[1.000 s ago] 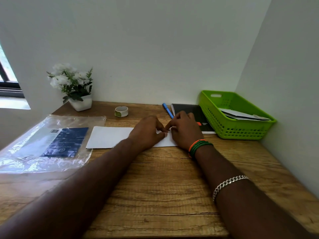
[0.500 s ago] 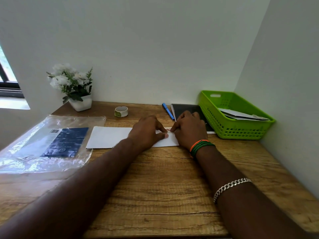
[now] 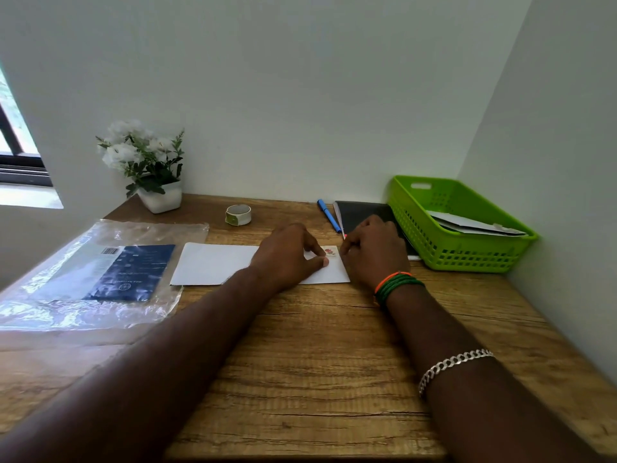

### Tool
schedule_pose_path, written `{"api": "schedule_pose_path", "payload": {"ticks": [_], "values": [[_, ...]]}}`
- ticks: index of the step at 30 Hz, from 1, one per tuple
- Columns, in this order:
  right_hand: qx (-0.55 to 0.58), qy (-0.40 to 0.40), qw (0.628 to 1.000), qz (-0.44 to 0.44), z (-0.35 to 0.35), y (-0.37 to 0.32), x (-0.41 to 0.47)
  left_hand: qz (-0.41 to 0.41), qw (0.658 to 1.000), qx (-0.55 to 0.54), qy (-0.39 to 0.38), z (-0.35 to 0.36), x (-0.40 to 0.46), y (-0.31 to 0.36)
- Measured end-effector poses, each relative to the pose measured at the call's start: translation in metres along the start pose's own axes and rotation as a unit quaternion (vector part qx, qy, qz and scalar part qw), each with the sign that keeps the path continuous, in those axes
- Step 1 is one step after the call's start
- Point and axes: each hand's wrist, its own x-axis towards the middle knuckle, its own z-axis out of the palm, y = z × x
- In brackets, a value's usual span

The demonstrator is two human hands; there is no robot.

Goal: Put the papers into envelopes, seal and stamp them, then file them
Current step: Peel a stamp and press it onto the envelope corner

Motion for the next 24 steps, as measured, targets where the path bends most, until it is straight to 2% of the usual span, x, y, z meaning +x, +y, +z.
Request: {"api": "schedule_pose_path", "payload": {"ticks": [3, 7, 21, 24], "values": [[0.056, -0.012, 0.997, -0.045, 0.002, 0.000, 0.000, 0.000, 1.000, -0.013, 0.008, 0.001, 0.000, -0.003], [0.001, -0.075, 0.995, -0.067, 0.003, -0.006, -0.002, 0.003, 1.000, -0.018, 0.010, 0.003, 0.000, -0.007], [-0.161, -0.122, 0.976, -0.077, 0.007, -0.022, -0.012, -0.002, 1.000, 0.003, 0.000, 0.006, -0.001, -0.006], [-0.225, -0.098, 0.963, -0.109, 0.006, -0.030, -0.016, 0.006, 1.000, 0.015, 0.005, 0.006, -0.005, -0.004]]}}
